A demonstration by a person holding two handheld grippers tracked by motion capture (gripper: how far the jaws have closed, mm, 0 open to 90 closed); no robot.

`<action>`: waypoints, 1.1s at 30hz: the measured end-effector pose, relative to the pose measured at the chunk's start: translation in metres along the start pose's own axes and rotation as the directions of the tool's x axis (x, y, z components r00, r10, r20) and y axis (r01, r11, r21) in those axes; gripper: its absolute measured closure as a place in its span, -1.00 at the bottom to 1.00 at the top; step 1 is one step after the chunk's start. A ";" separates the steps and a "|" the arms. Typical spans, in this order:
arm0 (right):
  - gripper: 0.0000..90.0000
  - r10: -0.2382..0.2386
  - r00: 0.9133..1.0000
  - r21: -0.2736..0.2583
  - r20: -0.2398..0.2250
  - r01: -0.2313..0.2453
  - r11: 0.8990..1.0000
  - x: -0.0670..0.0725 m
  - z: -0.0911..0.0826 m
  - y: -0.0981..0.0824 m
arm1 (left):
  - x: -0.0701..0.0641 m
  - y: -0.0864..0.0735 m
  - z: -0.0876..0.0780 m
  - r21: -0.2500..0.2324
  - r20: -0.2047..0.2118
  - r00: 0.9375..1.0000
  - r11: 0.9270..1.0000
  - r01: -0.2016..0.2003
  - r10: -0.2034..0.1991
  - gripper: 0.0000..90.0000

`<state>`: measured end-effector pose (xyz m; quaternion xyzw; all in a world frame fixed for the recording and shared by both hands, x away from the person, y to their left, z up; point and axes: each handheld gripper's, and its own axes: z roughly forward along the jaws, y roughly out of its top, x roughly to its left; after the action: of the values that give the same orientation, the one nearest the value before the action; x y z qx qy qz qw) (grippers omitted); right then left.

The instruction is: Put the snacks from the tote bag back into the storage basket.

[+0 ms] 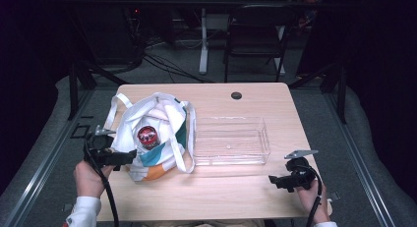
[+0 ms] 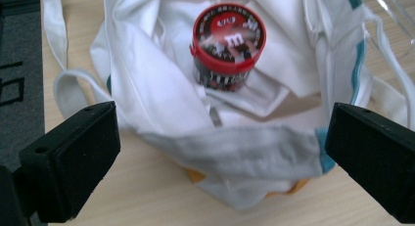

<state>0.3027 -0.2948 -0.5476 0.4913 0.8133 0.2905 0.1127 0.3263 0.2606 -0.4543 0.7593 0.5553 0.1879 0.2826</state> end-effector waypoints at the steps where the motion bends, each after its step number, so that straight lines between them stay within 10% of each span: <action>1: -0.67 -0.026 1.000 -0.022 -0.005 0.026 0.999 0.003 -0.003 0.000 | -0.003 0.005 0.005 0.003 0.006 1.000 1.000 -0.012 0.012 -1.00; 14: -0.67 -0.063 0.997 -0.031 -0.046 0.062 0.998 0.007 -0.002 0.000 | -0.008 0.031 0.032 0.012 0.046 0.998 0.999 -0.044 0.043 -1.00; 33: -0.68 -0.037 0.999 -0.045 0.019 0.038 0.998 0.009 -0.006 -0.007 | 0.001 0.059 0.067 0.078 0.092 0.995 0.997 -0.029 0.022 -1.00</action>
<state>0.2899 -0.2918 -0.5460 0.4761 0.8144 0.3024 0.1366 0.4101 0.2340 -0.4679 0.7847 0.5391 0.1343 0.2749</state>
